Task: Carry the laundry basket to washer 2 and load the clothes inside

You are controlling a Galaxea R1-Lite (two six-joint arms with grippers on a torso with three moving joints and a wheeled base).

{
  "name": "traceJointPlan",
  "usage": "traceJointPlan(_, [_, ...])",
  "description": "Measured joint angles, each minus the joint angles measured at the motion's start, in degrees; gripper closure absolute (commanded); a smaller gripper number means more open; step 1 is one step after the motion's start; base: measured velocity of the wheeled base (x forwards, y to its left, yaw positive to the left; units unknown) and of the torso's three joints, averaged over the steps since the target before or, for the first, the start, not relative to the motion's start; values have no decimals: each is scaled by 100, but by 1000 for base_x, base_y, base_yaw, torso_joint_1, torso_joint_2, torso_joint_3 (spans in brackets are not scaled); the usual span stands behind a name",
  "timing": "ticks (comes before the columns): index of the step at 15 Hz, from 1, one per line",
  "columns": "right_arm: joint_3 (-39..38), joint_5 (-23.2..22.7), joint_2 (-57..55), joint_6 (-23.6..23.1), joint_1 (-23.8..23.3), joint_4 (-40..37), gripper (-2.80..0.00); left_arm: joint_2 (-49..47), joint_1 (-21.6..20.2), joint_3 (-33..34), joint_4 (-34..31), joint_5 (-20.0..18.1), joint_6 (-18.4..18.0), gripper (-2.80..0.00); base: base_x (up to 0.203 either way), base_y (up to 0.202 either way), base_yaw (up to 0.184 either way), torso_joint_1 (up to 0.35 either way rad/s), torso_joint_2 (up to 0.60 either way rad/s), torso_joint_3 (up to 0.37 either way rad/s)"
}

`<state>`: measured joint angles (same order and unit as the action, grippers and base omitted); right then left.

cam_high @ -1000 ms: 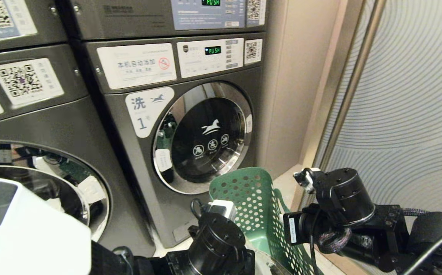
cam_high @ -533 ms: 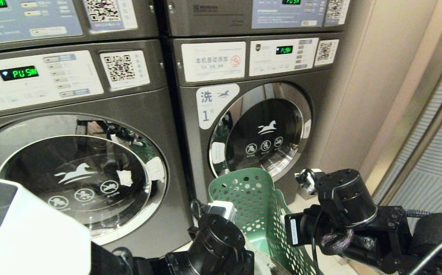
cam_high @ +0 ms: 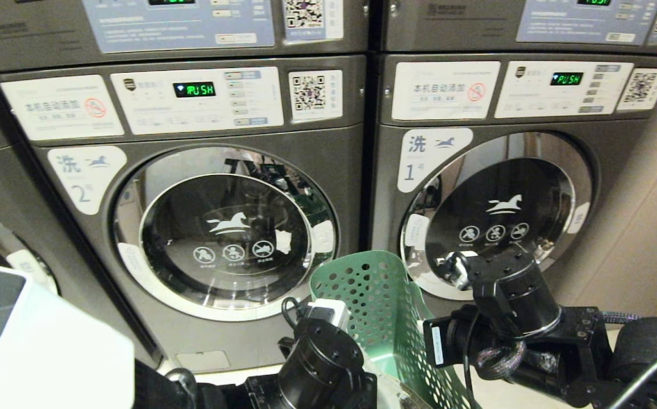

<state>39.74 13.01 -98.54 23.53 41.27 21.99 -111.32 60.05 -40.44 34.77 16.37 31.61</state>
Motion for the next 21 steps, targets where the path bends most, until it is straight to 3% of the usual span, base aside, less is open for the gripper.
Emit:
traceJointPlan(4, [-26, 0, 0, -5, 1, 9, 0, -11, 69, -2, 1, 171, 5, 0, 2, -4, 123, 3, 0, 4])
traceJointPlan(16, [-66, -4, 9, -74, 2, 92, 0, -124, 85, 6, 3, 180, 2, 0, 0, 0, 0, 0, 0, 0])
traceJointPlan(21, [-72, -5, 9, -143, 2, 82, 0, -163, 89, 6, 1, 180, 2, 0, -172, 0, 4, 4, 3, 2])
